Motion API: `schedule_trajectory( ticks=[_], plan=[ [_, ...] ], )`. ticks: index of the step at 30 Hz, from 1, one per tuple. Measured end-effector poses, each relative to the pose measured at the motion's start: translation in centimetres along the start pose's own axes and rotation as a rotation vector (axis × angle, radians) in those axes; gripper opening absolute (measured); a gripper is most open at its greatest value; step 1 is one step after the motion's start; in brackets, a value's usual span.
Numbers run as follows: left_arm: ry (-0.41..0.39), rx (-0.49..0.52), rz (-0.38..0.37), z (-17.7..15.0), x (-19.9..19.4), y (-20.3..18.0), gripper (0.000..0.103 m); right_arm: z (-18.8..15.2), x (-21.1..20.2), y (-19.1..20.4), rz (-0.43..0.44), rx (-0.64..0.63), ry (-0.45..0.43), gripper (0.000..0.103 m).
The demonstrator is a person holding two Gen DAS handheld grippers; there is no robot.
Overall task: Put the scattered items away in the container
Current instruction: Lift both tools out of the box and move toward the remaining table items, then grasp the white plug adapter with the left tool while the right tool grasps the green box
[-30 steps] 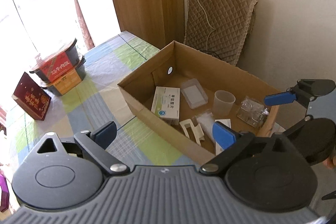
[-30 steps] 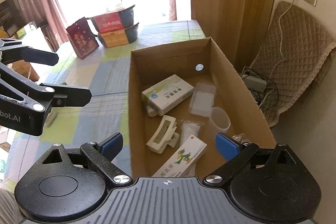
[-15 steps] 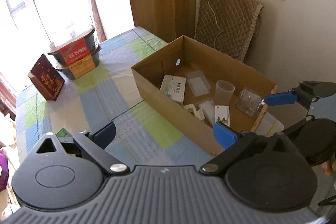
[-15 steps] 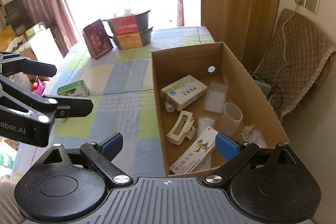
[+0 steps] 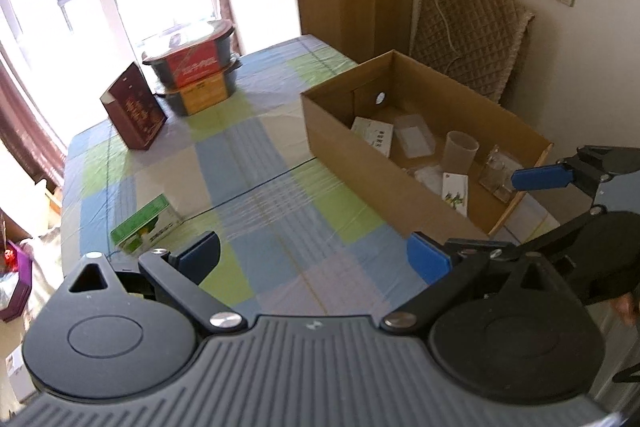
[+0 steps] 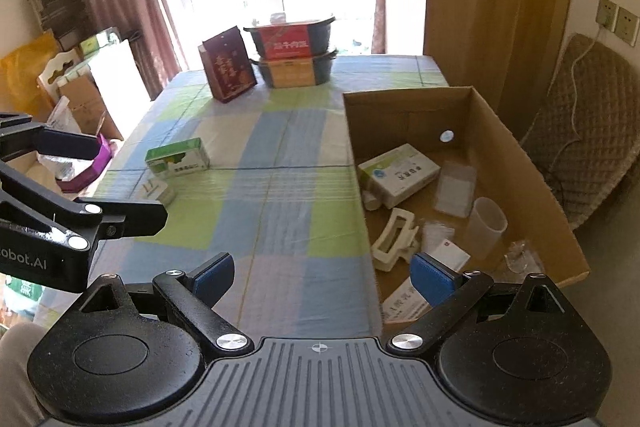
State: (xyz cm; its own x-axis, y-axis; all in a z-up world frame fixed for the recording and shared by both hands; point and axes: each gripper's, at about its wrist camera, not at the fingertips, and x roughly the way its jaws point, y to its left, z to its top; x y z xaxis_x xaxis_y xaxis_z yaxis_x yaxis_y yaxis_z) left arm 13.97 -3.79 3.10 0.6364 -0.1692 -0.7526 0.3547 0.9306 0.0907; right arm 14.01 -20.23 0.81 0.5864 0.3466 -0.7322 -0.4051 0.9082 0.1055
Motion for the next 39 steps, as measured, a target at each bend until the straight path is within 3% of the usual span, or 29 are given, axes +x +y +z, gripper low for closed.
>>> schedule_trajectory(
  ticks=[11,20,29,39],
  plan=[
    [0.017,-0.089,0.075,-3.3,-0.9,3.6,0.098,-0.7,2.2,2.1,0.045,-0.033,0.027,0.099],
    [0.058,-0.165,0.159,-8.1,0.1,8.4,0.098,-0.8,5.9,3.8,0.102,-0.066,0.063,0.099],
    [0.122,-0.207,0.233,-11.5,4.2,13.9,0.098,0.3,11.4,4.8,0.137,-0.103,0.115,0.099],
    [0.155,-0.214,0.229,-12.4,10.6,18.1,0.098,3.0,19.5,5.7,0.199,-0.183,0.151,0.099]
  ],
)
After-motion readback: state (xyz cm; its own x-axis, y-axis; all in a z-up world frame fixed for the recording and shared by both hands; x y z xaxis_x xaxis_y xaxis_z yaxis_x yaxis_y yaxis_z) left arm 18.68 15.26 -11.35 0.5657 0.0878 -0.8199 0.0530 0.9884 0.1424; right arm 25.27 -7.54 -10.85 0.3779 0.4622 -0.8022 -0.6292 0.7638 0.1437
